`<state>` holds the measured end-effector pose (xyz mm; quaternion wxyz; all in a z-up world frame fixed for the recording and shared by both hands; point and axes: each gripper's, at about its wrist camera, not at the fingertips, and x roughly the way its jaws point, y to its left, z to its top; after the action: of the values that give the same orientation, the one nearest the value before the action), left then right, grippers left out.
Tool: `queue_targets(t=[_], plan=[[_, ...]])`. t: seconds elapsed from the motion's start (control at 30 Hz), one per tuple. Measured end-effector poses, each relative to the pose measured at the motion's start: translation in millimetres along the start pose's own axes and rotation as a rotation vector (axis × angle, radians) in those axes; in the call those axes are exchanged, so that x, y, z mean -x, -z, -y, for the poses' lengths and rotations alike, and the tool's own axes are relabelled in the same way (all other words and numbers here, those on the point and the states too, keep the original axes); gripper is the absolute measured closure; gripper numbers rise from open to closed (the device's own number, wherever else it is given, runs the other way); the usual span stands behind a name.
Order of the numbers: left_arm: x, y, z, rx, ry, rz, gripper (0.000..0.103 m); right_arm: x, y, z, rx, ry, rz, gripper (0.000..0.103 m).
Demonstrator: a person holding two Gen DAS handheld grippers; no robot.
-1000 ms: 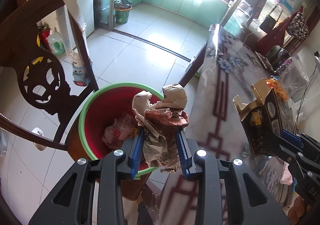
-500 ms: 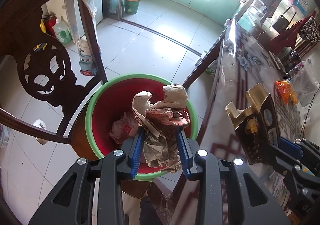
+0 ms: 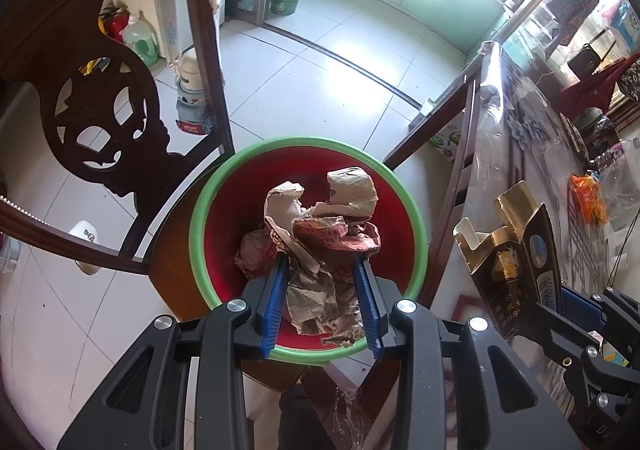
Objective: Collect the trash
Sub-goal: 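Open both grippers to drop the paper and packet into the bucket, then grasp the white floral paper cup with the right gripper while the left grasps the blue snack wrapper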
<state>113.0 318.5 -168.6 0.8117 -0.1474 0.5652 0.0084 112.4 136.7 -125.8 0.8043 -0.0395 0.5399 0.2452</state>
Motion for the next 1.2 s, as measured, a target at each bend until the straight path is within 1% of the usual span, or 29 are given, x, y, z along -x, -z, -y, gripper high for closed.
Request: queue_targets(t=[0.03,0.07,0.1,0.13,0.2,0.37,0.57,0.73,0.83,0.97,1.1,1.2], plan=[[0.0,0.2,-1.0,0.004,-0.002,-0.001,0.067,-0.3,-0.7,-0.7,0.002,0.002,0.004,0.072],[-0.2,0.0,-2.7,0.009,-0.010,-0.001,0.054,-0.9,-1.0,-0.7,0.003,0.000,0.005,0.054],[-0.2,0.0,-4.6,0.020,-0.013,0.001,0.040,0.3,-0.7,-0.9,0.002,0.007,0.013,0.045],[1.7,0.6,-6.1,0.033,-0.010,0.012,0.037,1.7,-0.1,-1.4,0.004,0.011,0.023,0.045],[5.0,0.8,-8.1,0.048,-0.009,0.024,0.037,7.2,1.3,-2.2,0.016,0.012,0.036,0.045],[10.1,1.5,-0.1,0.030,0.002,0.032,0.037,20.0,5.0,5.8,0.006,0.021,0.059,0.045],[20.2,6.2,27.7,-0.036,0.031,0.046,0.037,44.9,21.0,23.5,-0.041,0.040,0.093,0.045],[31.6,14.1,57.6,-0.101,0.069,0.064,0.037,72.8,39.0,41.7,-0.091,0.081,0.131,0.045],[33.7,20.4,78.9,-0.151,0.080,0.059,0.037,89.7,55.2,58.7,-0.144,0.104,0.159,0.045],[30.7,31.6,113.7,-0.222,0.100,0.038,0.037,102.6,82.5,86.9,-0.227,0.140,0.165,0.045],[24.3,47.0,148.4,-0.291,0.122,0.008,0.037,119.3,123.4,130.4,-0.351,0.196,0.161,0.043],[22.3,59.4,175.0,-0.328,0.134,-0.003,0.037,140.4,153.5,171.9,-0.435,0.262,0.171,0.041]])
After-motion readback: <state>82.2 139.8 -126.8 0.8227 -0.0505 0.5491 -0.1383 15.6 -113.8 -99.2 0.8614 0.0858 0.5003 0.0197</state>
